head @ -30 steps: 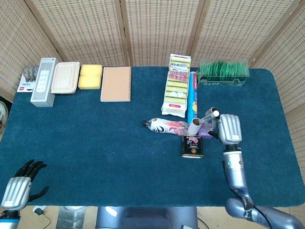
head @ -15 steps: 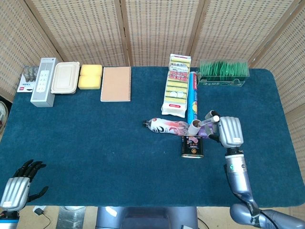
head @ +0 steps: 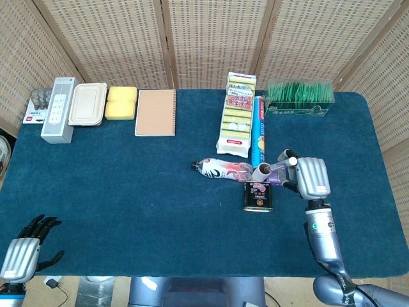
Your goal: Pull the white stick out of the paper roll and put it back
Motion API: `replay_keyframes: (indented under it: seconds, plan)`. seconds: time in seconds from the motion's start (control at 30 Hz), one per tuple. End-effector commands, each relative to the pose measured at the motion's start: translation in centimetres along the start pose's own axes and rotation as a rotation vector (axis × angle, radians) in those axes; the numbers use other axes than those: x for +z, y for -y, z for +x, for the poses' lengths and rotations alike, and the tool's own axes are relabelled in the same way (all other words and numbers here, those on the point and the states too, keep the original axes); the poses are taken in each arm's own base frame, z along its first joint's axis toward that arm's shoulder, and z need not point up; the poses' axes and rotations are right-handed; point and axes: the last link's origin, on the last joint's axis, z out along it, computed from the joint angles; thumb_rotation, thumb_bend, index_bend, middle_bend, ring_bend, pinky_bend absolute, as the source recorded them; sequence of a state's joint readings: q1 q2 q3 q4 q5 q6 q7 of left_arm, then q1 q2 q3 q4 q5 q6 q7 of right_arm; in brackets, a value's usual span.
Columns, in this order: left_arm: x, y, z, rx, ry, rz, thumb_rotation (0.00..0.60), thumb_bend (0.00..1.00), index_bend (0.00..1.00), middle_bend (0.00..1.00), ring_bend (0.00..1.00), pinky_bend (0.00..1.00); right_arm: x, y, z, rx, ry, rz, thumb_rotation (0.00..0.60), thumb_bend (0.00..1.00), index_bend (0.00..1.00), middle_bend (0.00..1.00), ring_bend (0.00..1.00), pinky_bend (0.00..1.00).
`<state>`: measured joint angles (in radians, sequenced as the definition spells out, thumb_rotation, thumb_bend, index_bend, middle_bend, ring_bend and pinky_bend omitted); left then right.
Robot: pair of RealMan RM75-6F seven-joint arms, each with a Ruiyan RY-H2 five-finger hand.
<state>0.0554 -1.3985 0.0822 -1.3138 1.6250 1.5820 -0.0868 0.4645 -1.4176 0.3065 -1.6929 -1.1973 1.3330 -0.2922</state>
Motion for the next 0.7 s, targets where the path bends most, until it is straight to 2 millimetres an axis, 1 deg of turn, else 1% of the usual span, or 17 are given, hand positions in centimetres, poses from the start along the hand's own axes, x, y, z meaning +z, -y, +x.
replay_keyframes:
  seconds: [0.03, 0.43, 0.7]
  plan:
    - [0.0, 0.0, 0.0, -0.001, -0.001, -0.001, 0.600, 0.18, 0.25, 0.22, 0.12, 0.25, -0.1, 0.1, 0.3, 0.001, -0.002, 0.001, 0.600, 0.47, 0.65, 0.81, 0.87, 0.76]
    - [-0.3, 0.1, 0.1, -0.009, 0.000, -0.002, 0.600, 0.18, 0.25, 0.22, 0.12, 0.25, -0.3, 0.5, 1.4, 0.022, -0.001, -0.017, 0.600, 0.47, 0.68, 0.82, 0.88, 0.77]
    - [-0.4, 0.2, -0.1, -0.010, 0.017, -0.004, 0.600, 0.18, 0.25, 0.22, 0.12, 0.25, -0.4, 0.3, 2.0, 0.018, 0.002, -0.027, 0.600, 0.47, 0.71, 0.82, 0.88, 0.78]
